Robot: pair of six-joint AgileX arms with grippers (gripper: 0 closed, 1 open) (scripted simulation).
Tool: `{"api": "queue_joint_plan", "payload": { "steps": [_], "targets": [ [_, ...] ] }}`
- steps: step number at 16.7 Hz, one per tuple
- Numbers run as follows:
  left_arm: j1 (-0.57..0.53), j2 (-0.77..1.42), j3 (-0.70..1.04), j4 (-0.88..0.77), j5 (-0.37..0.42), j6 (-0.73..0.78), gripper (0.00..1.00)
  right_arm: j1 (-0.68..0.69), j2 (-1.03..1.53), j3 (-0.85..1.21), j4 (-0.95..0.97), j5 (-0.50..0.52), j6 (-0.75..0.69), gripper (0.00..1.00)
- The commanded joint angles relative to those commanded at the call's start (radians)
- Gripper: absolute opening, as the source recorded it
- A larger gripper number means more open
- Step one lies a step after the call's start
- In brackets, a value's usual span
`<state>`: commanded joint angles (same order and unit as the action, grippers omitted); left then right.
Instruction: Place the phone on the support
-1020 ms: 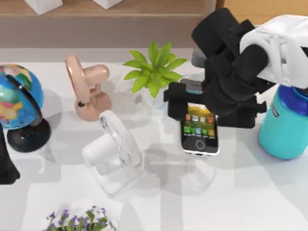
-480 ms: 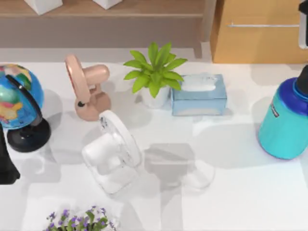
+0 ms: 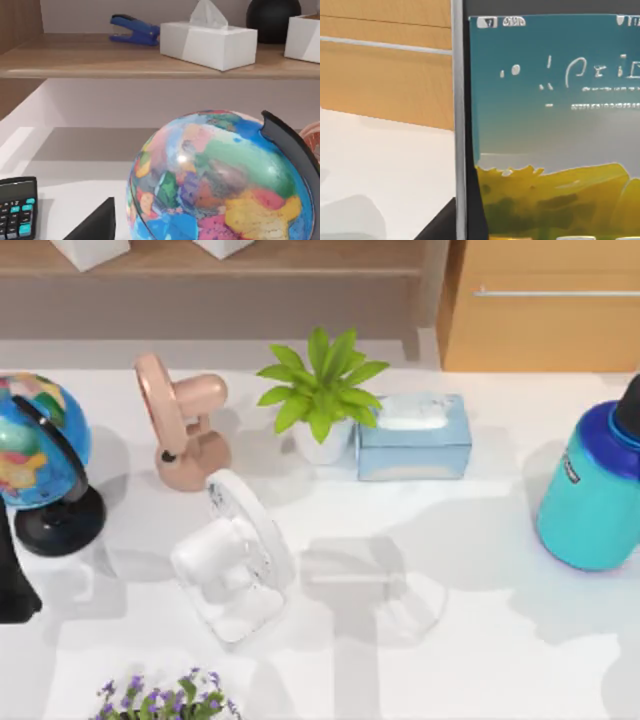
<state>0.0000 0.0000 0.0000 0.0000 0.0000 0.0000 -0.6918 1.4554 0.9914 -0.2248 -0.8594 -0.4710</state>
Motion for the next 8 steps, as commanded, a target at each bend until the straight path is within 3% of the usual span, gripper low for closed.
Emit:
{"api": "queue_joint_plan", "payload": {
  "steps": [4,8],
  "targets": [
    [0.000,0.000,0.000,0.000,0.000,0.000,1.00,-0.171,-0.037,-0.179,0.081,-0.130,-0.176,0.00],
    [0.000,0.000,0.000,0.000,0.000,0.000,1.00,-0.227,-0.049,-0.251,0.108,-0.168,-0.245,0.00]
  ]
}}
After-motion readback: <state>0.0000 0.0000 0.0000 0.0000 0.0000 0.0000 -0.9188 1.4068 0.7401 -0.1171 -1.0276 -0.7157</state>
